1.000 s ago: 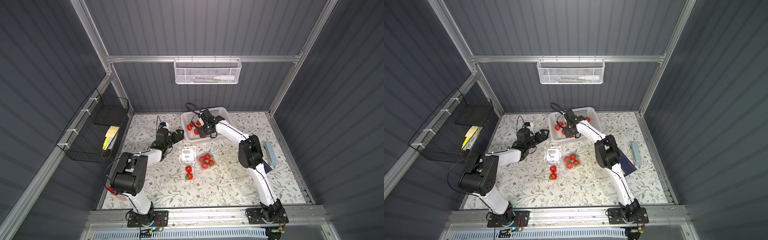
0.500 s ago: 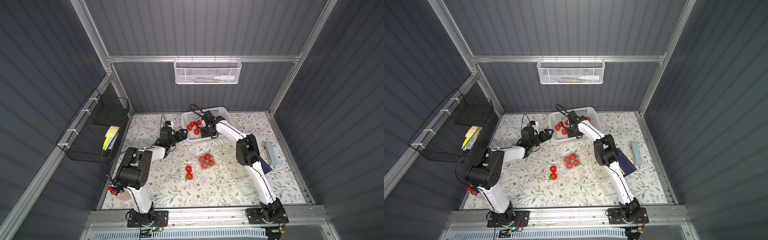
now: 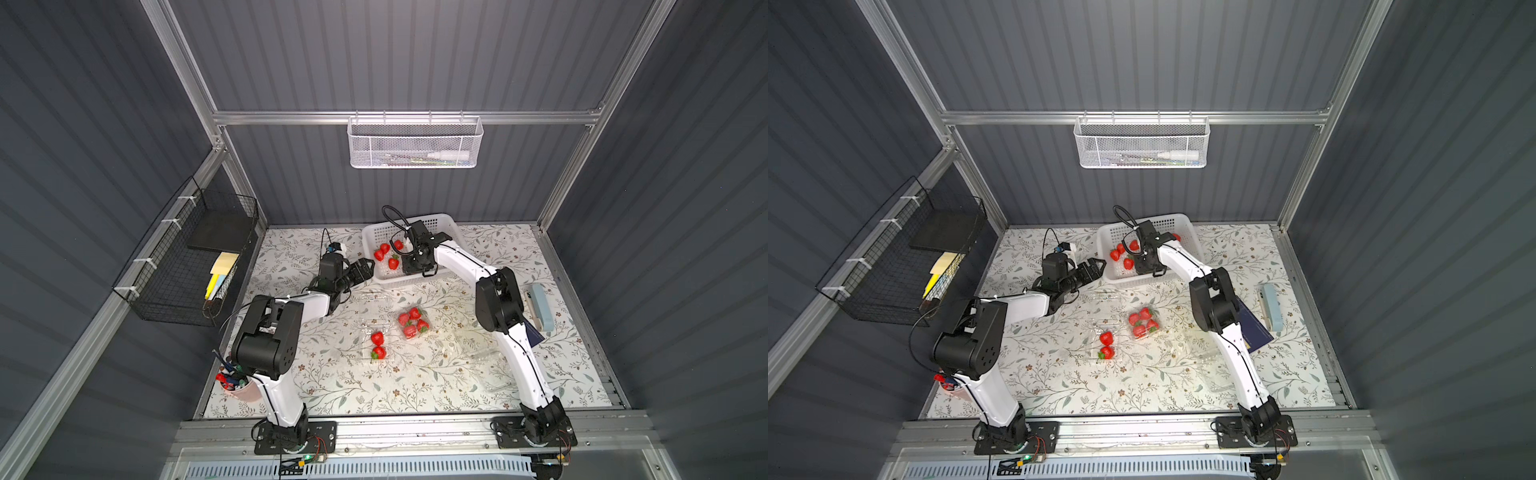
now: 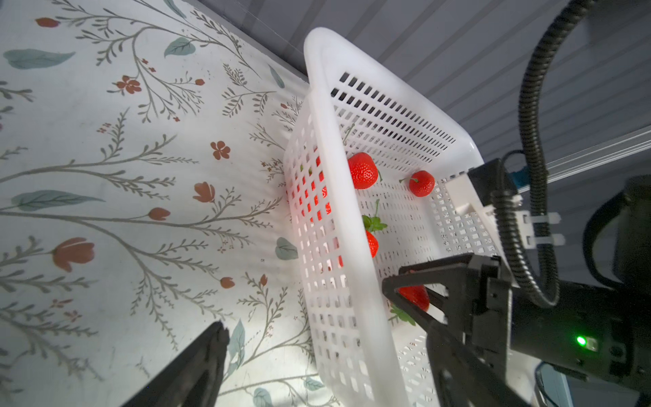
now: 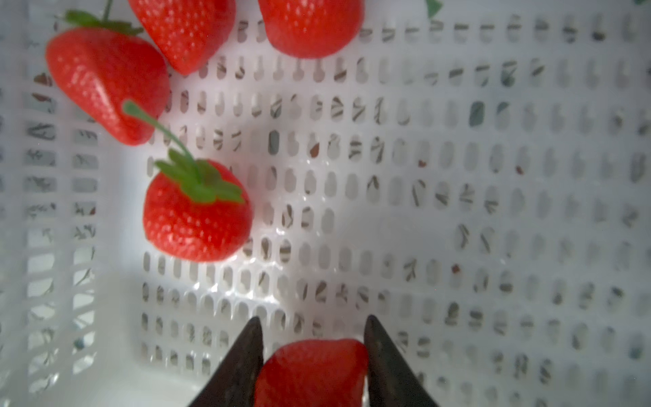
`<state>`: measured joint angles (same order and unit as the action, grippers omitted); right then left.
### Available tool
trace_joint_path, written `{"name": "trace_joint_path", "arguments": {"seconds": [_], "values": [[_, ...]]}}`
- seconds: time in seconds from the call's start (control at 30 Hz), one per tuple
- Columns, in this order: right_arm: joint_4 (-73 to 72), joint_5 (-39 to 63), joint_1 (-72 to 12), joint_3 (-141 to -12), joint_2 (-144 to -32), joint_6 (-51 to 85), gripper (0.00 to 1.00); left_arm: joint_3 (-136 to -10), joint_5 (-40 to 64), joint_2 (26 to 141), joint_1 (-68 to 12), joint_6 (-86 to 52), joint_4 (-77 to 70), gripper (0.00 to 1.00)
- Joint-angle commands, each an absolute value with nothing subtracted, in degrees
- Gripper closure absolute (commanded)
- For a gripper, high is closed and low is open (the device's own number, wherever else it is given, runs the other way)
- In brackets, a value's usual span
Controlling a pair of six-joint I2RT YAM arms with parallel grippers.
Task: Pack strawberries into containers
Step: Pick up the strawberry from the basket, then place the strawberry in the packing box.
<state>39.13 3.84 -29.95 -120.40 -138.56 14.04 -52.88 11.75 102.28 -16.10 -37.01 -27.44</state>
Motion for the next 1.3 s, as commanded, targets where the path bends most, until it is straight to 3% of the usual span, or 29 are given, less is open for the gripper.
{"name": "trace_joint_path", "arguments": {"seconds": [0.0,0.43,0.63,0.8,0.97,1.13,1.27], "values": [[27.85,4.53,-30.45,-110.4,-126.9,13.55,0.85,-53.95,9.84,97.29,-16.24,-35.18,-23.88,0.09],[14.6,-1.45,-41.99,-83.91,-100.87,7.2,0.9,-49.34,4.36,84.48,-14.93,-38.3,-19.73,0.07],[10.7,9.88,-49.15,-73.51,-97.26,11.87,0.9,-45.56,1.21,79.23,-7.3,-43.03,-15.27,0.02],[9.14,14.24,-55.17,-71.89,-101.07,13.58,0.89,-44.13,0.97,78.18,-4.94,-43.66,-13.91,0.02],[9.93,16.71,-57.35,-74.18,-105.97,15.27,0.76,-43.73,2.45,78.68,-4.83,-43.62,-14.78,0.02],[9.96,16.08,-57.74,-75.21,-109.18,15.04,0.73,-43.59,3.23,79.49,-4.77,-43.33,-15.34,0.02],[9.65,16.06,-57.74,-75.27,-110.25,15.36,0.5,-43.77,3.61,80.05,-4.75,-42.89,-15.86,0.02]]}}
